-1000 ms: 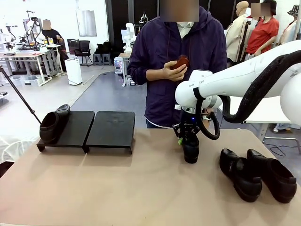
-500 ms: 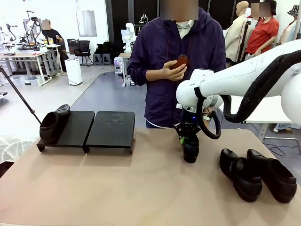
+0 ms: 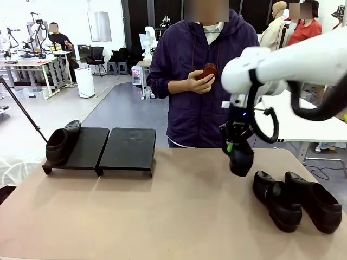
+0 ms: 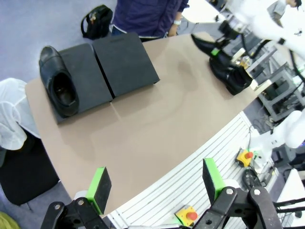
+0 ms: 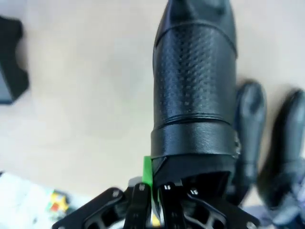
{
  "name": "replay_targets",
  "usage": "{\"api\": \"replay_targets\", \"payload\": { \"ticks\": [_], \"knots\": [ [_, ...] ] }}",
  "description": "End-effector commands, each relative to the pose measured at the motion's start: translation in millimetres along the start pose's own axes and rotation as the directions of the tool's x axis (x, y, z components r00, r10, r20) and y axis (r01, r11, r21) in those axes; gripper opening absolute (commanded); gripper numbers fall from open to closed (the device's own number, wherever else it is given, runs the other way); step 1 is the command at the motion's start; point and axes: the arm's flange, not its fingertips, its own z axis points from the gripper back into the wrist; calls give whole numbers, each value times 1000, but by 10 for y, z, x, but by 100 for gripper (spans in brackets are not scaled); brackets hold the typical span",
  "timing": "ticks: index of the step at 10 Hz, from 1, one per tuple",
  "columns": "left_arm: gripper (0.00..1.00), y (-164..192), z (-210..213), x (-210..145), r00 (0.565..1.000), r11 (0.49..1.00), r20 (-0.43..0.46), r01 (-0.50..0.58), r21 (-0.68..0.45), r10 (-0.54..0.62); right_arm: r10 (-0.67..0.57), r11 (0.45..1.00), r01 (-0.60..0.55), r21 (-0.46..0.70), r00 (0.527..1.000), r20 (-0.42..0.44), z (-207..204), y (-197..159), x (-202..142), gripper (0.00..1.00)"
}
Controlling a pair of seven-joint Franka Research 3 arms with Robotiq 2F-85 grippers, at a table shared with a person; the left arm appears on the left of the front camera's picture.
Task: Organize the shoes by placing them on the stand.
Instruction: Pick up one Shoe and place it in the middle of the table.
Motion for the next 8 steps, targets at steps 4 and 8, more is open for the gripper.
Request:
{"api": "replay_targets", "payload": {
  "ticks": [4,8],
  "knots": [
    [100,-9,-10,-15,1000,1000,13,12,-17,-11,62,987,-64,148,998,20,427,-203,-1059,0],
    [100,-9,-10,-15,1000,1000,13,12,-17,-11,22,996,-22,91,1000,-5,515,-100,-1078,0]
  ]
}}
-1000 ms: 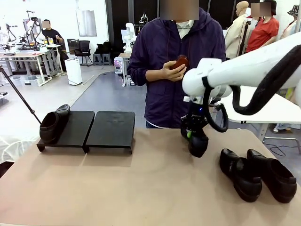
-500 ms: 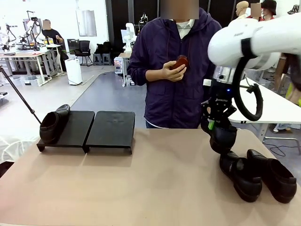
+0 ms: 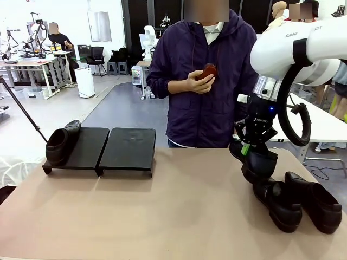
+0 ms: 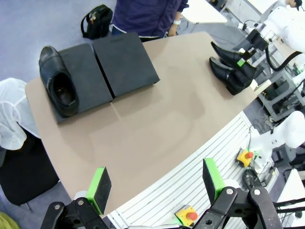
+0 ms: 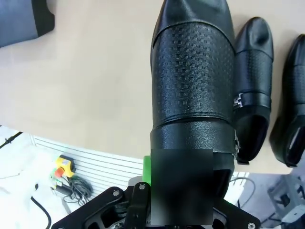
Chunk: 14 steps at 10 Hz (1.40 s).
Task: Organize the shoes by placing them on the stand.
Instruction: Pick up one Shoe and place it in the middle of the table.
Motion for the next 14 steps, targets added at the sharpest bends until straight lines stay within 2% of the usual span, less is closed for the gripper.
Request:
{"api": "replay_targets", "payload": {
  "ticks": [1,3,5,7,9,10,11,14],
  "knots": [
    [100,-8,-12,-14,1000,1000,12,12,-17,-11,-15,1000,15,-15,1000,21,92,49,-33,0],
    [100,-8,-12,-14,1000,1000,12,12,-17,-11,-31,1000,31,-7,1000,0,-28,83,-1,0],
    [100,-8,-12,-14,1000,1000,12,12,-17,-11,-5,1000,5,-4,998,68,-198,606,-476,0],
    [100,-8,-12,-14,1000,1000,12,12,-17,-11,-45,999,44,17,989,139,-404,1116,-954,0],
    [100,-8,-12,-14,1000,1000,12,12,-17,-11,-96,995,96,12,981,168,-677,1635,-1233,0],
    [100,-8,-12,-14,1000,1000,12,12,-17,-11,-143,989,147,-3,964,225,-890,1999,-1263,0],
    [100,-8,-12,-14,1000,1000,12,12,-17,-11,-132,990,140,-18,959,252,-1095,2271,-1235,0],
    [100,-8,-12,-14,1000,1000,12,12,-17,-11,-54,997,64,-47,982,184,-1621,2778,-1017,0]
  ]
}}
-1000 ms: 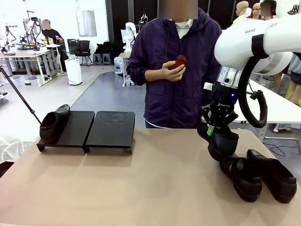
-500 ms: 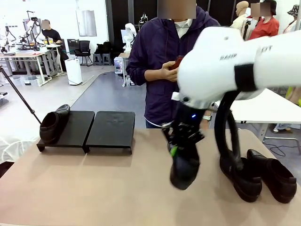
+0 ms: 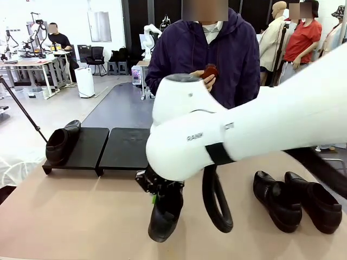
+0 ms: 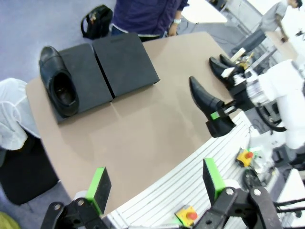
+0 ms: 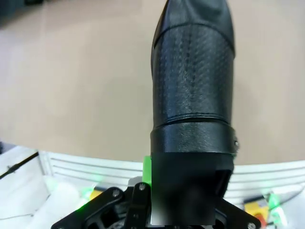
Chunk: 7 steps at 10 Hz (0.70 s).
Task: Organize the shoes by placing them on the stand.
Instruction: Pick up one Shoe and place it in the middle of the table.
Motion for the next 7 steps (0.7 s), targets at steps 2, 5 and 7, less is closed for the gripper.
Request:
{"api": "replay_targets", "payload": {
  "ticks": [2,5,7],
  "knots": [
    [100,-5,-11,-15,1000,1000,13,11,-17,-11,19,997,-17,-74,1000,20,-346,451,241,0],
    [100,-5,-11,-15,1000,1000,13,11,-17,-11,108,992,-108,-62,994,-7,-593,567,250,0],
    [100,-5,-11,-15,1000,1000,13,11,-17,-11,124,989,-126,-82,992,-28,-691,599,244,0]
  ]
}}
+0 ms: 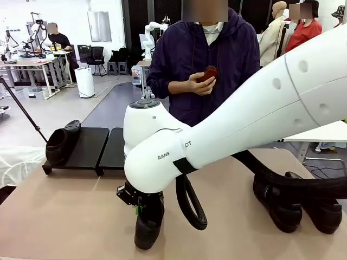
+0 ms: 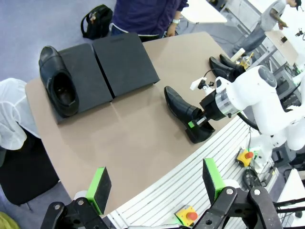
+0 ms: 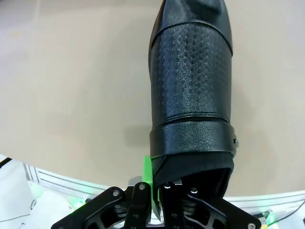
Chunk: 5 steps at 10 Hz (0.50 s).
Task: Organize the shoes by placing them on the stand.
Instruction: Pick up one Shoe and place it in the middle of the table.
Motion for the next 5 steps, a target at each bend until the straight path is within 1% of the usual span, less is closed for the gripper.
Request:
{"api": "replay_targets", "payload": {
  "ticks": [1,4,5],
  "knots": [
    [100,-6,-10,-15,1000,1000,13,11,-17,-11,16,999,-16,-32,1000,16,23,73,85,0],
    [100,-6,-10,-15,1000,1000,13,11,-17,-11,43,998,-43,-48,999,3,13,68,100,0],
    [100,-6,-10,-15,1000,1000,13,11,-17,-11,52,997,-52,-48,999,-11,12,63,106,37]
  ]
}}
